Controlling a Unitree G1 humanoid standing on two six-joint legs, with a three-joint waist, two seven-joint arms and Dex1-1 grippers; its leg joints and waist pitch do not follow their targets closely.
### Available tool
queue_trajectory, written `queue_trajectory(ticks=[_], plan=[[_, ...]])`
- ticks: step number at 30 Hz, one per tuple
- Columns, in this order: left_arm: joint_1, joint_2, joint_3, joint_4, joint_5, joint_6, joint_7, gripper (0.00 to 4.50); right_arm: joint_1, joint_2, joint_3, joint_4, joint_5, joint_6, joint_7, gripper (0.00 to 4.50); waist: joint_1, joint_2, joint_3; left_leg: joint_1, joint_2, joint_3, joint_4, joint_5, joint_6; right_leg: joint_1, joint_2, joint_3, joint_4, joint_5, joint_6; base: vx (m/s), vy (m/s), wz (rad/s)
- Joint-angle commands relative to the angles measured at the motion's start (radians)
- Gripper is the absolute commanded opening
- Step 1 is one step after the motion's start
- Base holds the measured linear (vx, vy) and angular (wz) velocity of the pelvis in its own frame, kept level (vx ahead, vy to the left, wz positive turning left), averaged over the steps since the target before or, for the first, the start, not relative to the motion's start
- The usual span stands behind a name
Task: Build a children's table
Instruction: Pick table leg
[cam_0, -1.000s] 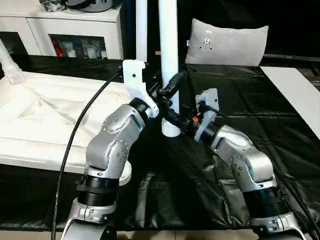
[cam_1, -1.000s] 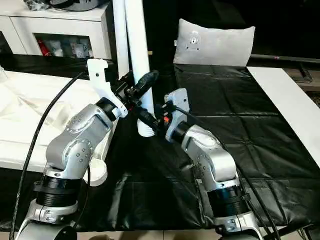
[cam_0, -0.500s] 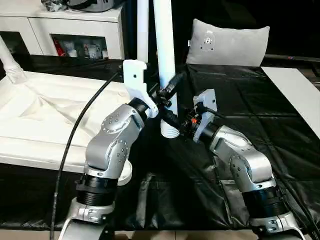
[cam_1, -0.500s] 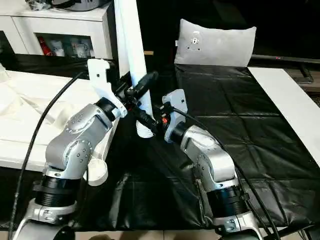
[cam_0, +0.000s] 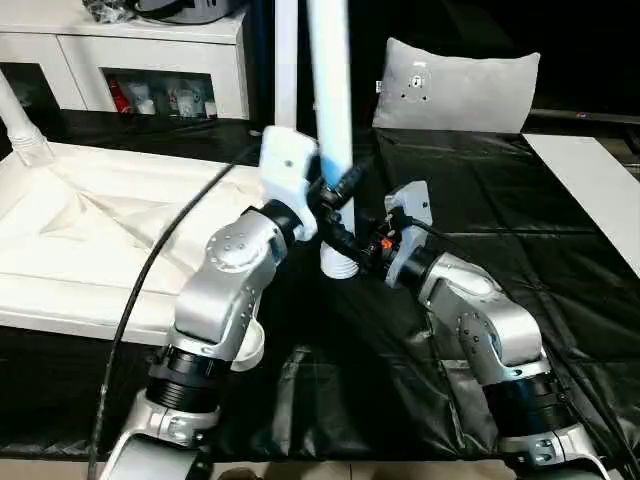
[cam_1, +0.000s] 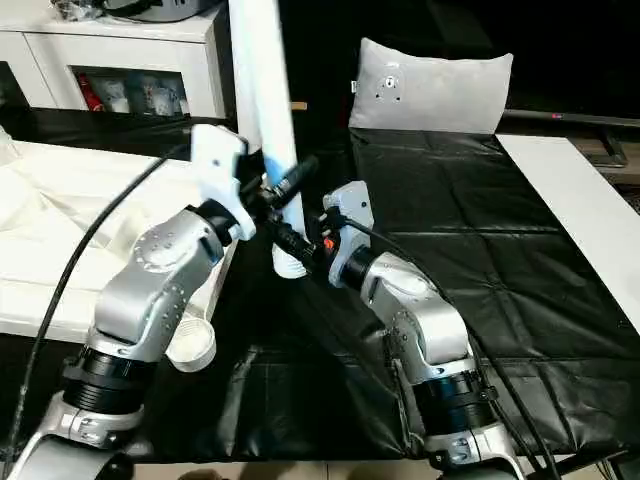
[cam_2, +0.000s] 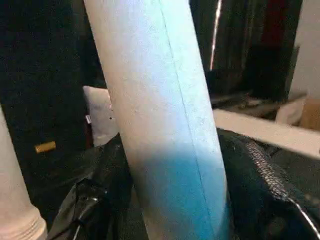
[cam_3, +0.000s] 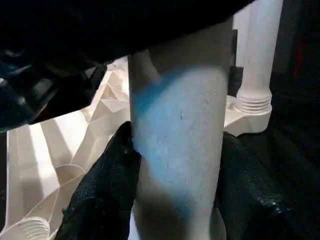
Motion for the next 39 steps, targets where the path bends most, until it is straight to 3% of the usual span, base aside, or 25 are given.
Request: queue_trajectory(ticks=[1,8,11,17,19,26,31,39], plan=[[-0.007,0.044,0.011,0.043,0.087,-0.008,0.036,2.31,-0.016,-0.008,-0.01,-0.03,-0.002,-0.013,0.012,1.89,-0.001,0.005,-0.069,0.001,0.068,-0.02,-0.068,-0.076,0.016,0.054,-0.125,0.068,-0.072,-0.164,-0.112,0.0,0.0,0.0],[-0.005,0.057,0.008,0.058,0.1,-0.034,0.034,2.16,-0.014,-0.009,-0.007,-0.026,-0.004,-0.019,0.014,1.89,-0.002,0.005,-0.068,0.001,0.066,-0.019,-0.068,-0.085,0.01,0.054,-0.125,0.068,-0.073,-0.175,-0.116,0.0,0.0,0.0],[0.002,-0.01,0.069,0.033,-0.025,0.004,0.019,2.15,-0.014,-0.009,-0.006,-0.024,-0.006,-0.02,0.015,1.89,-0.003,0.004,-0.069,0.0,0.066,-0.018,-0.066,-0.078,0.008,0.055,-0.126,0.068,-0.071,-0.16,-0.125,0.0,0.0,0.0],[0.014,-0.081,0.107,-0.017,-0.187,0.075,-0.024,1.96,-0.011,-0.009,-0.002,-0.025,-0.01,-0.02,0.018,1.88,-0.001,0.004,-0.069,0.0,0.065,-0.017,-0.066,-0.076,0.014,0.055,-0.125,0.067,-0.071,-0.157,-0.138,0.0,0.0,0.0],[0.021,-0.112,0.134,-0.044,-0.277,0.137,-0.03,1.94,-0.009,-0.009,0.002,-0.029,-0.012,-0.019,0.021,1.88,-0.001,0.002,-0.069,-0.001,0.065,-0.016,-0.065,-0.079,0.014,0.057,-0.126,0.067,-0.071,-0.16,-0.144,0.0,0.0,0.0],[0.009,-0.184,0.229,-0.068,-0.453,0.241,-0.001,1.89,-0.011,-0.011,0.005,-0.028,-0.011,-0.019,0.026,1.88,-0.002,0.0,-0.067,-0.001,0.063,-0.016,-0.065,-0.086,0.024,0.055,-0.122,0.066,-0.076,-0.19,-0.129,0.0,0.0,0.0],[0.002,-0.183,0.245,-0.069,-0.448,0.26,0.01,1.88,-0.013,-0.012,0.006,-0.027,-0.012,-0.02,0.028,1.88,-0.001,0.0,-0.067,-0.001,0.063,-0.017,-0.066,-0.078,0.031,0.055,-0.122,0.066,-0.078,-0.192,-0.116,0.0,0.0,0.0],[-0.014,-0.105,0.173,-0.037,-0.261,0.195,0.03,1.88,-0.013,-0.013,0.005,-0.028,-0.022,-0.006,0.017,1.88,0.0,0.002,-0.068,0.001,0.065,-0.019,-0.068,-0.078,0.029,0.053,-0.121,0.067,-0.078,-0.203,-0.096,0.0,0.0,0.0]])
